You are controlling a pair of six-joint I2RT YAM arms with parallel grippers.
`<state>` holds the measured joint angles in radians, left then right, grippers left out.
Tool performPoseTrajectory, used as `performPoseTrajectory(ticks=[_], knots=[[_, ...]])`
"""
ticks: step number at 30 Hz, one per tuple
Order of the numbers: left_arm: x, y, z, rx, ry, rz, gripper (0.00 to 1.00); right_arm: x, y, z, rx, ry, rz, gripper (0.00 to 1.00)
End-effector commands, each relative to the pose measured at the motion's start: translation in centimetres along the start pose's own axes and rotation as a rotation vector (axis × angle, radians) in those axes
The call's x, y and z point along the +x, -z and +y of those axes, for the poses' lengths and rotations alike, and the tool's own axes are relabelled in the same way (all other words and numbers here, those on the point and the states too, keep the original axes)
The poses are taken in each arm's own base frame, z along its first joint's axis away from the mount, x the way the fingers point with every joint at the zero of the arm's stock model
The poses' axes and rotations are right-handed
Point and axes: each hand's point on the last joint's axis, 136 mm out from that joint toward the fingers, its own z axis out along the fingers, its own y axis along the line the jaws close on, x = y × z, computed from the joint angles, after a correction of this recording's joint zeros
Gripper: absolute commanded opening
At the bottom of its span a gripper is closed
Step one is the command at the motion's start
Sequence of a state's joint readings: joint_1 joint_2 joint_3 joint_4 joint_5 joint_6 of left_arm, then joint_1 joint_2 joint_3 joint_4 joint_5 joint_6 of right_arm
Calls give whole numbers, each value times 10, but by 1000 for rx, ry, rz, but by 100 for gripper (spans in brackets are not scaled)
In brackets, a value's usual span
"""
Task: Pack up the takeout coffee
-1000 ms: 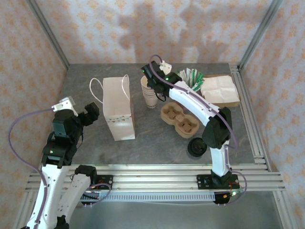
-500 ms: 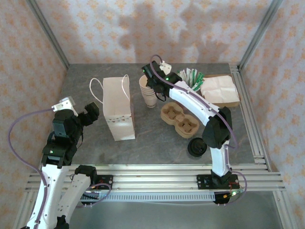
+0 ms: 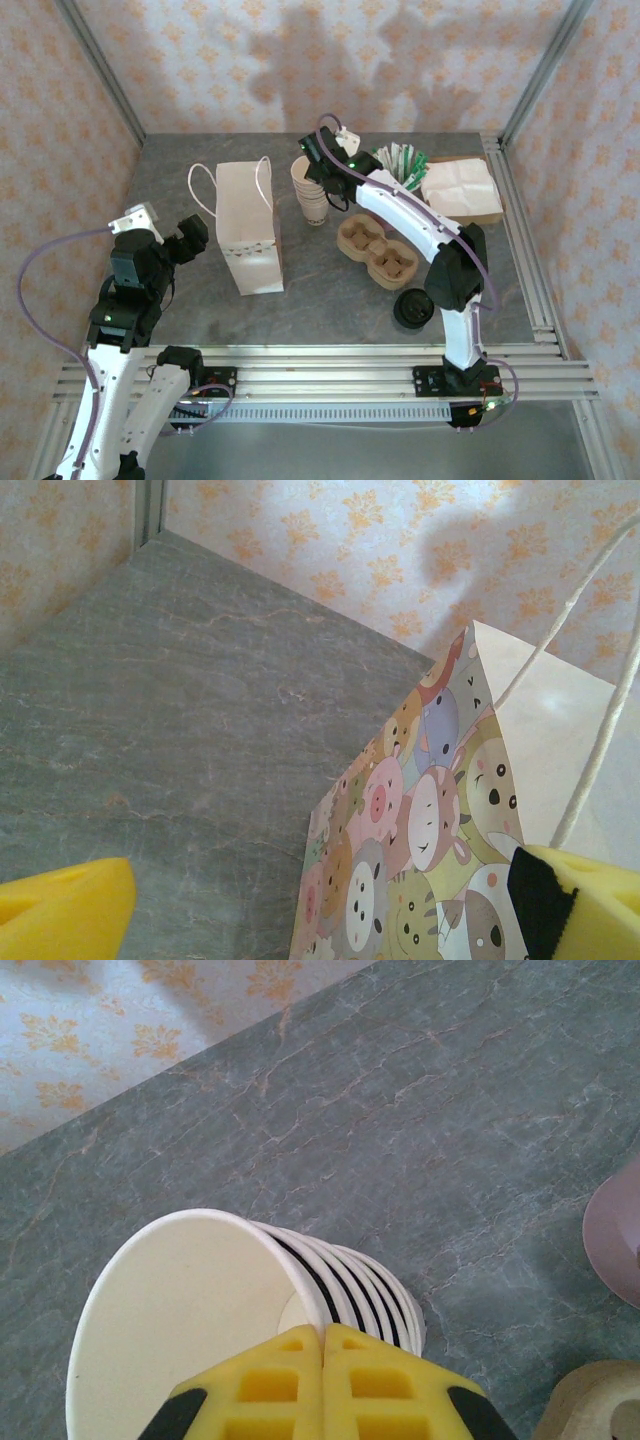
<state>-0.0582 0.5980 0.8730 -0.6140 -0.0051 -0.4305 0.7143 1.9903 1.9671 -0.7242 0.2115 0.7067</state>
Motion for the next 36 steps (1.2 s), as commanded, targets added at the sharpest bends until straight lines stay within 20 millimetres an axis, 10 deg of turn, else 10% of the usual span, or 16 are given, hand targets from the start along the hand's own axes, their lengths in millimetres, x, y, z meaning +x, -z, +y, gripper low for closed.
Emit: performPoseTrajectory(ticks=[1,20,36], knots=[[4,-2,4,-18,16,9,97,-10,16,0,-26,-11,-17,0],[5,-3,5,-23,15,11,97,-50,66,22,-203,-121,-106,0],[6,-5,5,-20,17,18,97,-63,150,24,-396,-132,-86,0]])
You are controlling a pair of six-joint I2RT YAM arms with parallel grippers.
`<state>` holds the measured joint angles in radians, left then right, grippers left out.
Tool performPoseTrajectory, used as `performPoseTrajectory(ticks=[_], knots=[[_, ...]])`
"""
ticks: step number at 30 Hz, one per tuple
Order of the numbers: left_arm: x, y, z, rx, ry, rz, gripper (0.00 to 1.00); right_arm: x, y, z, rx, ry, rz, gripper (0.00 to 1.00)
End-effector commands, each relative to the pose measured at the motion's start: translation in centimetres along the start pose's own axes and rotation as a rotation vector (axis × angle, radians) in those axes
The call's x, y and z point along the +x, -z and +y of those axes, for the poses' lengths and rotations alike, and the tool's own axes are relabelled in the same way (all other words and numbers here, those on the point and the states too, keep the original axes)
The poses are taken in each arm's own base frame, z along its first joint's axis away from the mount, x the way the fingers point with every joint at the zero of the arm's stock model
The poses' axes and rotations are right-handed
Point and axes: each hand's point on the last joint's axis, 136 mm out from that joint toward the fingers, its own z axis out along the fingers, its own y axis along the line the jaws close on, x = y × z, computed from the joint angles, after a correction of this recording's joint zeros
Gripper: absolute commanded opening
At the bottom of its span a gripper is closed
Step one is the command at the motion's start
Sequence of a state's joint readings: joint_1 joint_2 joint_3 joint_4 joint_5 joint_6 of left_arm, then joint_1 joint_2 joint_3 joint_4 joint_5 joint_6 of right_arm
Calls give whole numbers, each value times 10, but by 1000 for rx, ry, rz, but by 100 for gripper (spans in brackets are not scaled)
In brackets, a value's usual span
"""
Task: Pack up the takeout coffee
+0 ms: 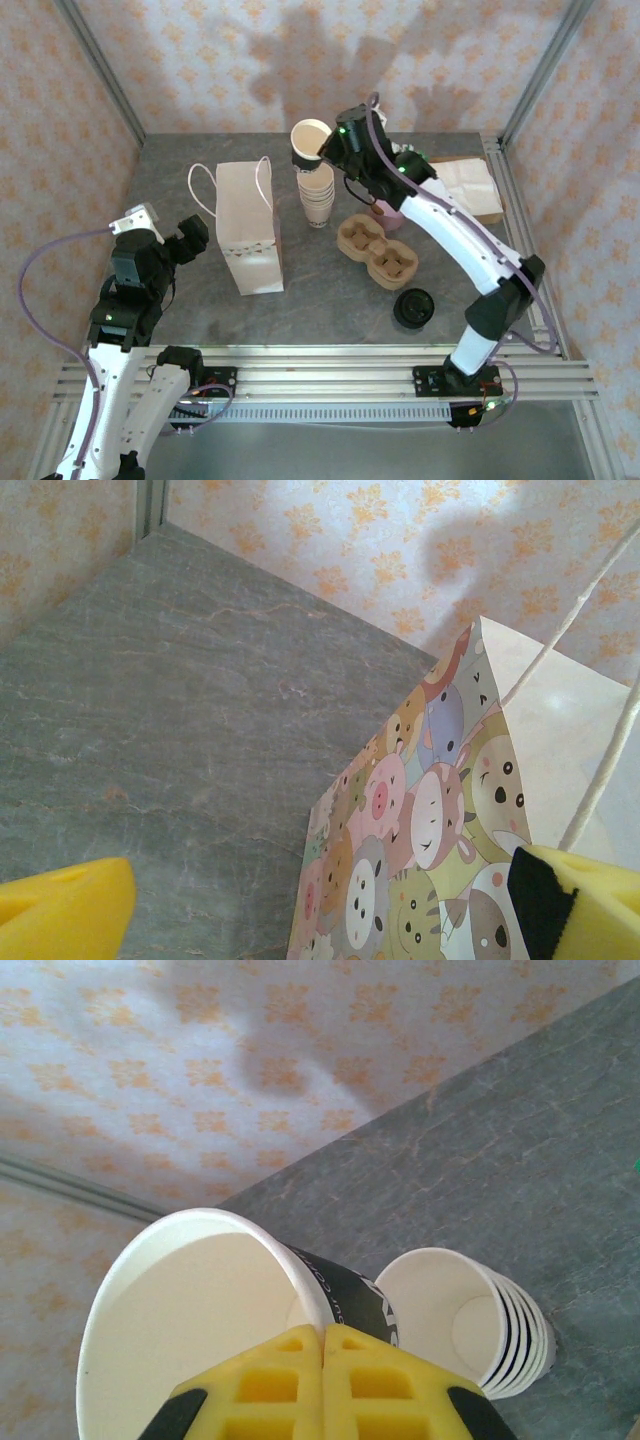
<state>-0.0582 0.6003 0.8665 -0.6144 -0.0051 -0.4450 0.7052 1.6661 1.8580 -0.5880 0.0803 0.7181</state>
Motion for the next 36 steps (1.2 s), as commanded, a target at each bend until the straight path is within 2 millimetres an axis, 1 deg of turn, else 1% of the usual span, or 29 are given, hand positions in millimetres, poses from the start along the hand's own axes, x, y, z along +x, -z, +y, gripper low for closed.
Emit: performPoseTrajectory(ticks=[1,5,8,10,12,15,18,20,22,24,27,30,32,33,34,35,36], knots=[[3,-2,3,-13,5,10,97,0,31,7,-67,5,27,0],[4,-3,3,-11,4,13,97,18,63,1,-70,79,69,0],[3,-2,3,-11,-1,11,97,38,88,-6,-77,142,106,0],[1,0,6,-29,-5,1,97,57,103,-13,-91,174,146,0],[-1,3,9,-43,-7,-11,97,78,111,-21,-102,201,199,0],[-3,7,10,-43,-12,-30,97,114,118,-44,-80,237,281,0],[0,11,10,-30,-27,-20,96,146,116,-74,-47,251,341,0],[8,14,7,-9,-42,21,94,163,114,-93,-34,238,363,0],[21,22,-1,52,-72,97,89,180,110,-111,-34,220,383,0],[33,34,-13,133,-81,167,87,191,105,-125,-30,214,389,0],[45,59,-34,282,-83,240,85,201,99,-140,-25,236,382,0],[48,90,-51,419,-90,259,84,208,92,-150,-15,261,374,0],[49,110,-68,544,-90,262,80,211,87,-158,-1,267,360,0],[50,121,-79,625,-88,274,80,212,85,-162,9,269,355,0],[53,128,-88,696,-82,295,79,213,83,-165,19,272,350,0],[56,131,-93,737,-76,318,78,213,82,-168,28,275,345,0],[61,130,-96,757,-61,349,75,214,80,-170,36,279,343,0]])
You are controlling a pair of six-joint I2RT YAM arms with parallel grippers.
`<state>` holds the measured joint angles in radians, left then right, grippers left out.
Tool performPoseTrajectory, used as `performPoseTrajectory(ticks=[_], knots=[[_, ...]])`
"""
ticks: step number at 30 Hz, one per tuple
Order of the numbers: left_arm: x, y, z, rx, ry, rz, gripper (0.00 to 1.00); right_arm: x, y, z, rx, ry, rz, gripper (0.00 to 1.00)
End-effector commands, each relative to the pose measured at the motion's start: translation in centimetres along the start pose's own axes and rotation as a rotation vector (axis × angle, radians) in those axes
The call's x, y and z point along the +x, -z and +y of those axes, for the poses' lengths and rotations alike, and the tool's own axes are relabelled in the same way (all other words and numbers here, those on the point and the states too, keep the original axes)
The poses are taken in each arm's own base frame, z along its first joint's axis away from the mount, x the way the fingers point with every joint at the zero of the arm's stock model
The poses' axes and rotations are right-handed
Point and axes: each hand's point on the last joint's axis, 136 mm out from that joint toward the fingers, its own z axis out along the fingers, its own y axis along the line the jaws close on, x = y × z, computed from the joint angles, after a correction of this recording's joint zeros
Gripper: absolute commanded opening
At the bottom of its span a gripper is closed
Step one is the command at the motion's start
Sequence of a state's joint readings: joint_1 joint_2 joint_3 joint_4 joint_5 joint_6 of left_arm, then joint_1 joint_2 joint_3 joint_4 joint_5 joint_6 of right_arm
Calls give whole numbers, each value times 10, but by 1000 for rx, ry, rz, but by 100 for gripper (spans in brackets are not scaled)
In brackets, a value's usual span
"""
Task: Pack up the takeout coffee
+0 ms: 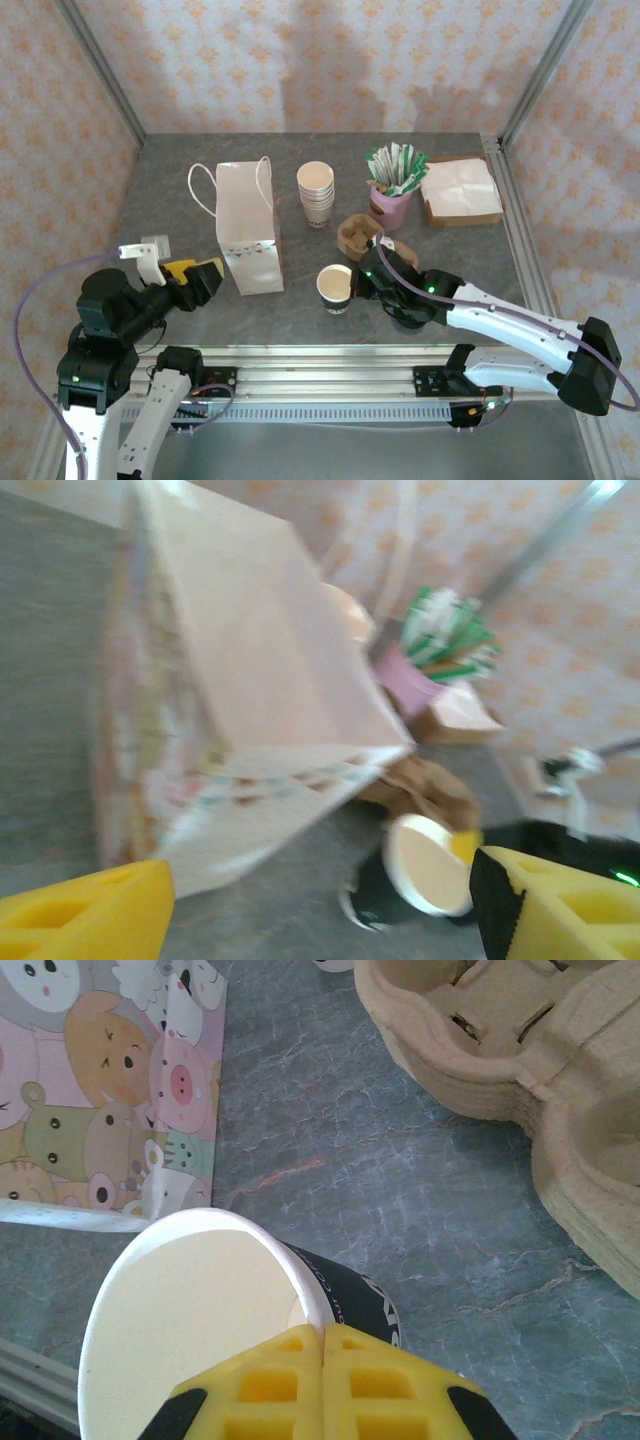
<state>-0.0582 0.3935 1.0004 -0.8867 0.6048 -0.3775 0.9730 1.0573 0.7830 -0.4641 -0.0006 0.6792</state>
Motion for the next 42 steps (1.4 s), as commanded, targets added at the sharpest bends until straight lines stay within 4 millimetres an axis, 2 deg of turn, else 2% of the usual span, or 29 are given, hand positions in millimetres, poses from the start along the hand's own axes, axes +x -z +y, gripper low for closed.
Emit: performPoseTrajectory(ticks=[1,8,13,16,20,27,34,40,42], knots=[[26,-4,-31,216,37,147,72,-11,-2,1,-1,6,-72,0],[53,-13,-33,293,39,259,67,-17,-6,-5,31,7,-116,0],[59,-39,-4,174,88,279,65,-18,-13,-9,49,1,-133,0],[58,-56,12,100,118,265,55,-15,-18,-7,42,-11,-126,0],[63,-74,25,45,142,244,56,-10,-24,-10,58,-21,-104,0],[52,-91,41,-15,160,153,58,4,-34,-15,60,-45,-58,0],[47,-116,49,-40,154,168,59,14,-37,-15,49,-97,-15,0],[41,-120,52,-56,140,144,61,16,-37,-17,51,-115,-6,0],[40,-119,51,-48,136,132,61,16,-36,-16,49,-108,-7,4]])
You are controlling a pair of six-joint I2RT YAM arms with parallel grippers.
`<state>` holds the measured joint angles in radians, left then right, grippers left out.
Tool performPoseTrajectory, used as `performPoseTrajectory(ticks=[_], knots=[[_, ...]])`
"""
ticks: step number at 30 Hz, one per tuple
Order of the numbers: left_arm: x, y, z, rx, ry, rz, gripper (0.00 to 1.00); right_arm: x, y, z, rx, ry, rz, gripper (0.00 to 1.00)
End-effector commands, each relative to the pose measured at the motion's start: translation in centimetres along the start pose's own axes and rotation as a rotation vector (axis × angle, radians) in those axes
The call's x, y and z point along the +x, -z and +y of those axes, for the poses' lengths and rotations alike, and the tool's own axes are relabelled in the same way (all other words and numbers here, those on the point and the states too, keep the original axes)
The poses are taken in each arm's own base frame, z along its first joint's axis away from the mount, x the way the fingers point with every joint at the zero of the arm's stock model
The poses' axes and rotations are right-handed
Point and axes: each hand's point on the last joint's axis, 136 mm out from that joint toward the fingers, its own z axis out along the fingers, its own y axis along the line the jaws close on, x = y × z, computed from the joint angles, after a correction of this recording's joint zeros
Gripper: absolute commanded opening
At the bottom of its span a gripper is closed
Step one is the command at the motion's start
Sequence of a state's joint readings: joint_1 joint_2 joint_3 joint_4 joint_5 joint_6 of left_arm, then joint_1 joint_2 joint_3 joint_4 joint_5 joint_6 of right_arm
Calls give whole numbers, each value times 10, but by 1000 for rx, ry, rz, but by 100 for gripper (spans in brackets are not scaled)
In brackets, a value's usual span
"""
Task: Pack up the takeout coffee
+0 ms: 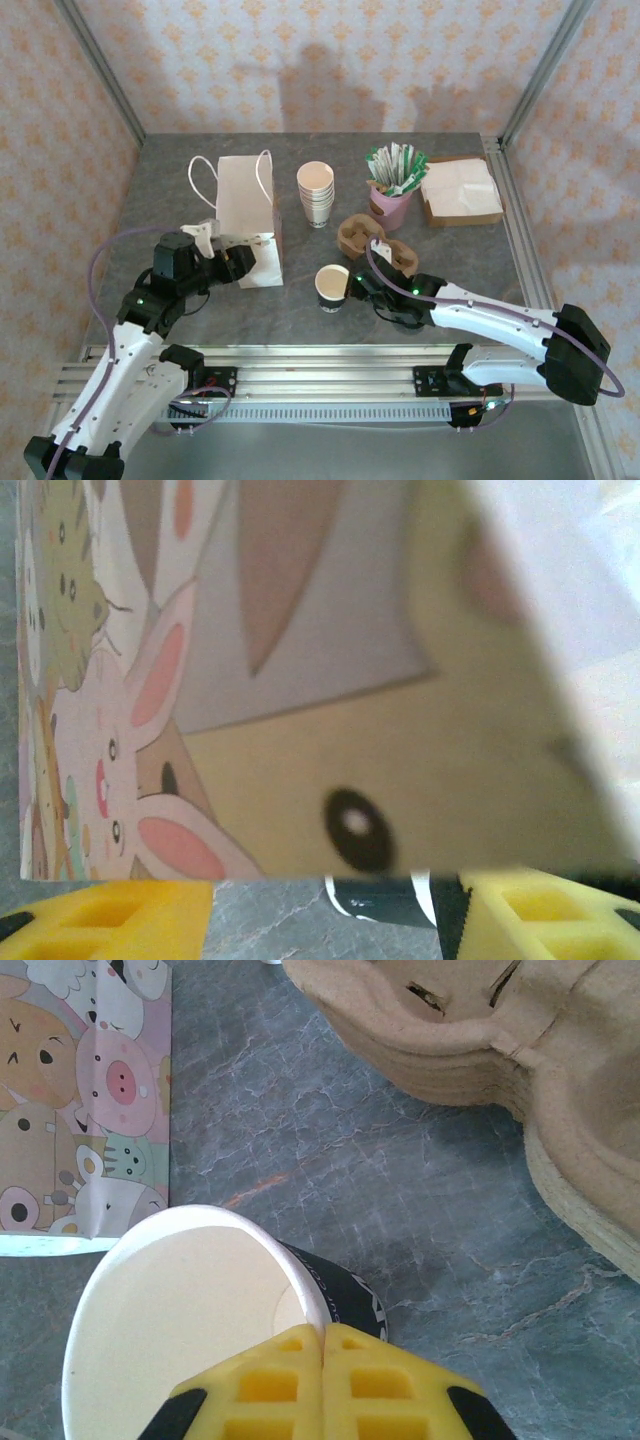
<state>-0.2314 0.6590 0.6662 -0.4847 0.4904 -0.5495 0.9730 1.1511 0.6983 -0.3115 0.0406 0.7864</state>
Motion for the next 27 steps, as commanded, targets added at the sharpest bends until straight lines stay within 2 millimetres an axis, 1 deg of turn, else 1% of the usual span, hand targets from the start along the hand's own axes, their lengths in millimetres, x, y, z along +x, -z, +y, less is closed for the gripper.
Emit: performPoseTrajectory(ticks=[1,4,10,12,15,17,19,22,23,25,27], knots=[[-14,6,-8,26,-36,-76,61,4,0,-3,4,-1,8,7],[-14,11,-8,24,-40,-90,62,0,4,-2,8,11,-4,14],[-10,24,-13,30,-39,-81,63,-3,8,-4,31,40,-6,20],[-8,30,-16,35,-79,-69,64,-4,10,-4,38,49,-6,25],[-1,39,-21,48,-123,-34,65,-10,18,-4,44,61,-22,28],[4,41,-23,56,-147,-10,65,-15,24,-1,37,66,-35,33],[10,39,-23,68,-144,10,65,-20,30,0,42,73,-47,41],[13,34,-24,92,-125,27,65,-27,41,3,47,86,-56,43],[14,34,-25,101,-123,31,65,-29,45,3,58,88,-56,48],[17,34,-27,115,-123,43,65,-34,57,-4,107,93,-61,55],[19,34,-30,136,-128,51,64,-41,74,-21,206,77,-77,55]])
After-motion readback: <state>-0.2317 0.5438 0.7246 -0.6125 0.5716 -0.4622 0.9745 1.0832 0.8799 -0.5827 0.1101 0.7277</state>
